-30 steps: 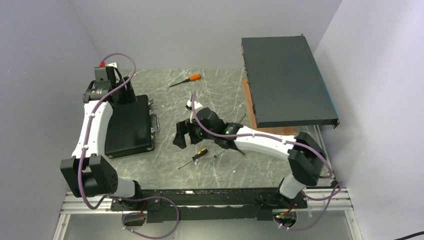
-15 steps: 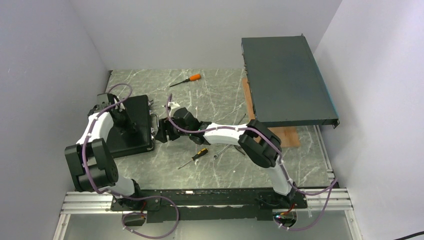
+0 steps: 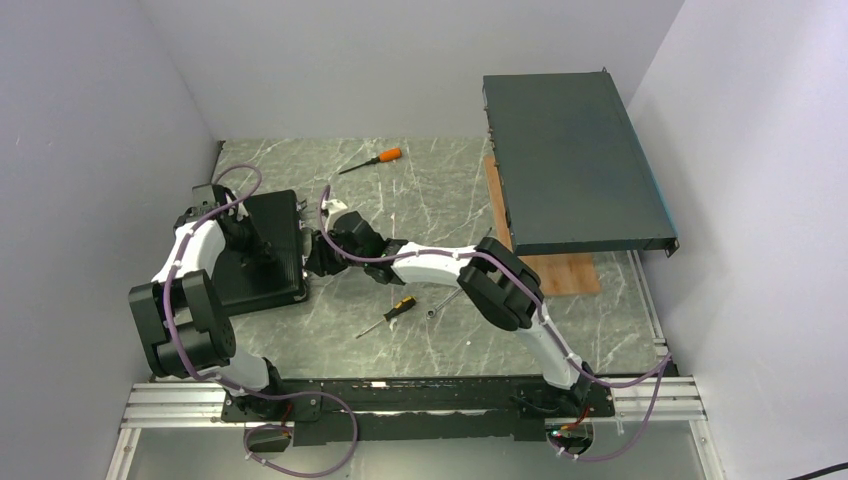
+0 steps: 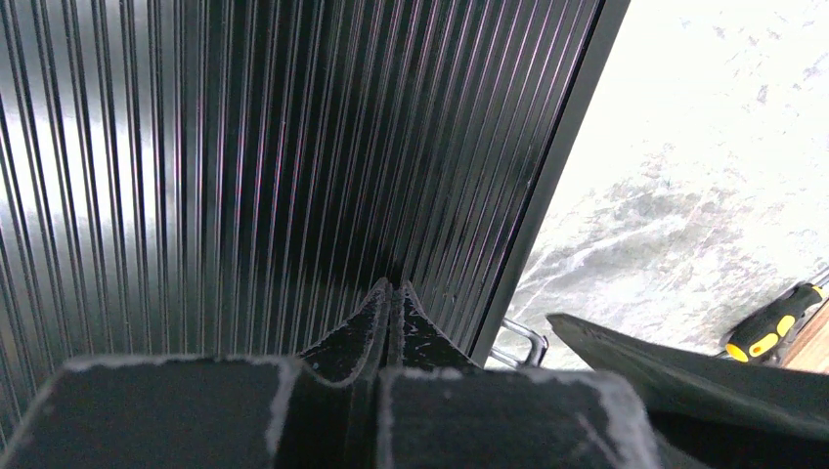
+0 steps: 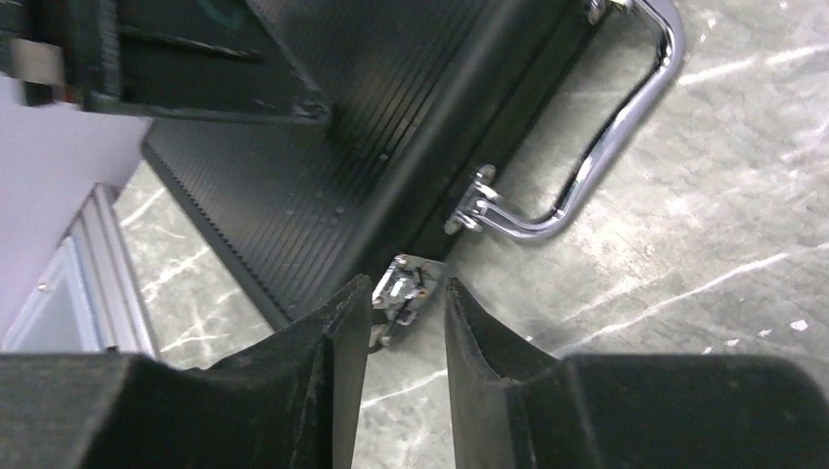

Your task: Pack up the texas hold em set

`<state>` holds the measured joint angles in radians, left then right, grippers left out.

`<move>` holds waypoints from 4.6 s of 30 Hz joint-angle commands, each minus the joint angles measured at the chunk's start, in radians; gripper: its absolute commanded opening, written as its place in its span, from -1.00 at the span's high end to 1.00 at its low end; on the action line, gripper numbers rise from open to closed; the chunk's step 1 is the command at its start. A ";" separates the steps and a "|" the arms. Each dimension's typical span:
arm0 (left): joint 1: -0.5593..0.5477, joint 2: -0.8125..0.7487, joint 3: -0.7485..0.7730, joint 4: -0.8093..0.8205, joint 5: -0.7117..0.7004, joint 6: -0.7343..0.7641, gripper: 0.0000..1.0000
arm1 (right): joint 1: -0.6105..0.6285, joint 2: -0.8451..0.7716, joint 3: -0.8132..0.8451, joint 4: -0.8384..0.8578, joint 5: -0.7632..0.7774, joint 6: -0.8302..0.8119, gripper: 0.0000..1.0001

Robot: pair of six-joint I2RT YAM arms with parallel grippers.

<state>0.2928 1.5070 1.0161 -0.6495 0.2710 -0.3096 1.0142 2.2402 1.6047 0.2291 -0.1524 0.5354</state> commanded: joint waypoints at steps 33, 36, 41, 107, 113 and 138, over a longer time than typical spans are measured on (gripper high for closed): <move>-0.020 -0.039 -0.008 0.004 0.008 -0.002 1.00 | 0.048 -0.047 -0.312 0.196 0.136 0.034 -0.16; -0.020 -0.054 -0.011 0.026 0.057 0.006 1.00 | 0.017 -0.031 -0.244 0.128 0.199 0.007 -0.18; -0.020 -0.112 -0.041 0.110 0.190 0.015 0.63 | -0.056 0.026 -0.149 0.161 0.137 0.035 -0.31; 0.047 0.208 0.279 0.162 0.366 -0.137 0.45 | -0.243 0.664 0.735 -0.197 -0.026 0.442 0.02; 0.028 0.184 0.273 0.170 0.363 -0.119 0.28 | -0.243 0.503 0.616 -0.346 0.045 0.215 -0.18; -0.413 -0.295 0.151 0.262 0.003 0.127 -0.14 | -0.071 -0.615 -0.408 -0.473 0.261 -0.182 -0.95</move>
<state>-0.0185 1.3304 1.1870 -0.4641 0.3664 -0.2520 0.8894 1.8084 1.2793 -0.2066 0.0582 0.3824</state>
